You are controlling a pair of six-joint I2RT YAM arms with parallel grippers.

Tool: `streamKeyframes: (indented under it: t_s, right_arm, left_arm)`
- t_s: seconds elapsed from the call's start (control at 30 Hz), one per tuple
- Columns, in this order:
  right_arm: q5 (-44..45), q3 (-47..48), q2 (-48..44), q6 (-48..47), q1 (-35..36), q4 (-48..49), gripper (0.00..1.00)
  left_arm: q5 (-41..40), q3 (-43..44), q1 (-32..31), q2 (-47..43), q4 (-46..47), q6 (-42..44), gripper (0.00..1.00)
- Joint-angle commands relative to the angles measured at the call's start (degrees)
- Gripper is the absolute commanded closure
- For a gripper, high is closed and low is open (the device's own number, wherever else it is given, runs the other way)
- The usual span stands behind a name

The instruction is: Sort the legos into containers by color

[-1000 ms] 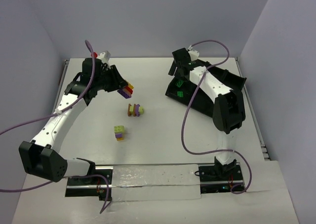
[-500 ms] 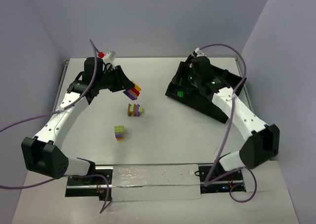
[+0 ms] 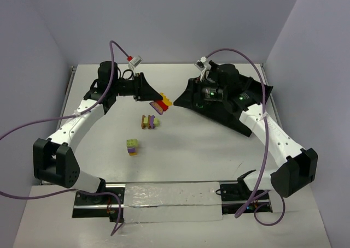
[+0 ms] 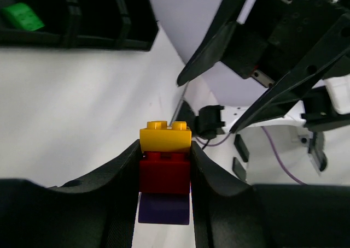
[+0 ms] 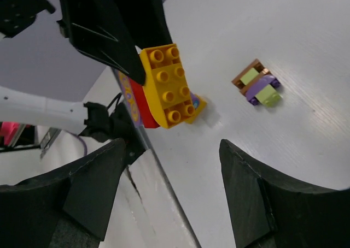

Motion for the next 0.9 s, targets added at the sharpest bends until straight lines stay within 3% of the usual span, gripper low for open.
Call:
streamKeyframes:
  t_s: [0.0, 0.43, 0.63, 0.87]
  right_arm:
    - [-11.5, 2.8, 1.8, 0.7, 0.1, 5.9, 0.22]
    - [-19.6, 4.0, 6.6, 6.8, 0.4, 14.8, 0.19]
    - [-23.0, 3.1, 9.1, 13.4, 0.6, 22.9, 0.26]
    - [-25.1, 3.6, 10.8, 14.2, 1.5, 24.4, 0.32]
  left_arm:
    - [7.7, -0.4, -0.1, -0.3, 13.9, -5.3, 1.00]
    - [12.1, -0.2, -0.2, -1.4, 15.9, -4.9, 1.00]
    - [12.6, -0.2, -0.5, -1.9, 15.6, -4.4, 1.00]
    - [12.8, -0.1, -0.6, -2.3, 15.6, -4.3, 1.00]
